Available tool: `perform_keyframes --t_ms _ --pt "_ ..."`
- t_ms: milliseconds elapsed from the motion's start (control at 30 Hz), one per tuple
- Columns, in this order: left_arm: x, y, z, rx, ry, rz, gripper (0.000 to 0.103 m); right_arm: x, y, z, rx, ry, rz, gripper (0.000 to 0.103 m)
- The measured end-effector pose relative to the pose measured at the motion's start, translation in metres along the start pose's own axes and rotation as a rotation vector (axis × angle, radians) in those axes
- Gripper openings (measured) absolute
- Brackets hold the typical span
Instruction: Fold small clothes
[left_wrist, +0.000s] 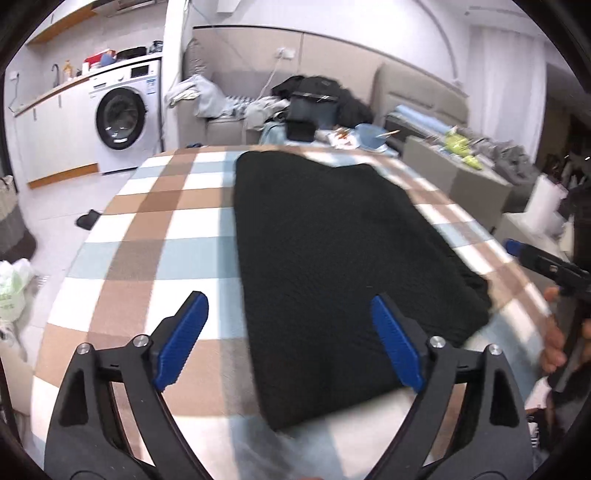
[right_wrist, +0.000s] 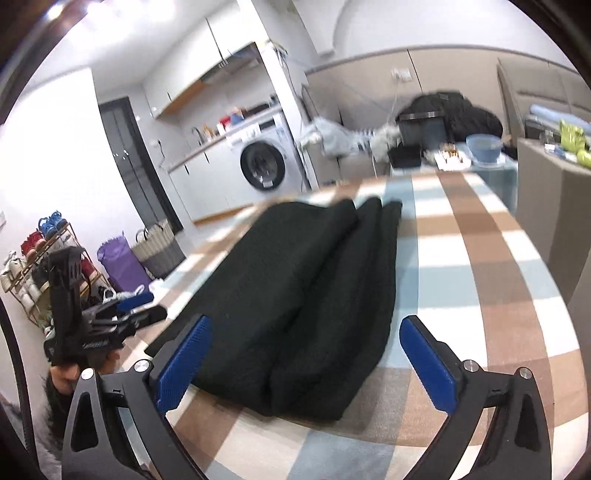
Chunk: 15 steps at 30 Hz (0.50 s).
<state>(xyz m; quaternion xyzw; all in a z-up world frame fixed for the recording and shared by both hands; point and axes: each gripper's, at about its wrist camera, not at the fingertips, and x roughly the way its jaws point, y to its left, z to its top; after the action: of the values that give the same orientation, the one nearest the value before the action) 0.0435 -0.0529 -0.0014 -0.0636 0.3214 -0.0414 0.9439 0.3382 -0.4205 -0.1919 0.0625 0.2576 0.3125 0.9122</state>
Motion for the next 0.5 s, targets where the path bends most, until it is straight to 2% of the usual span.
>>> perform_keyframes --t_ms 100,167,233,400,500 --pt "-0.018 0.001 -0.006 -0.051 -0.064 -0.048 0.099 -0.006 0.01 0.004 -0.042 -0.041 -0.011 0.103" --pt "-0.026 0.003 -0.008 -0.073 -0.091 -0.03 0.102 -0.013 0.016 0.005 -0.071 -0.105 -0.015 0.103" --pt "-0.032 0.004 -0.011 -0.081 -0.113 -0.006 0.102 -0.018 0.02 0.005 -0.075 -0.117 0.025 0.103" --pt "-0.043 -0.001 -0.019 -0.039 -0.186 0.01 0.102 -0.019 0.028 -0.003 -0.076 -0.124 0.057 0.103" --pt "-0.043 -0.008 -0.022 0.007 -0.173 -0.008 0.102 -0.01 0.028 -0.007 -0.099 -0.114 0.054 0.103"
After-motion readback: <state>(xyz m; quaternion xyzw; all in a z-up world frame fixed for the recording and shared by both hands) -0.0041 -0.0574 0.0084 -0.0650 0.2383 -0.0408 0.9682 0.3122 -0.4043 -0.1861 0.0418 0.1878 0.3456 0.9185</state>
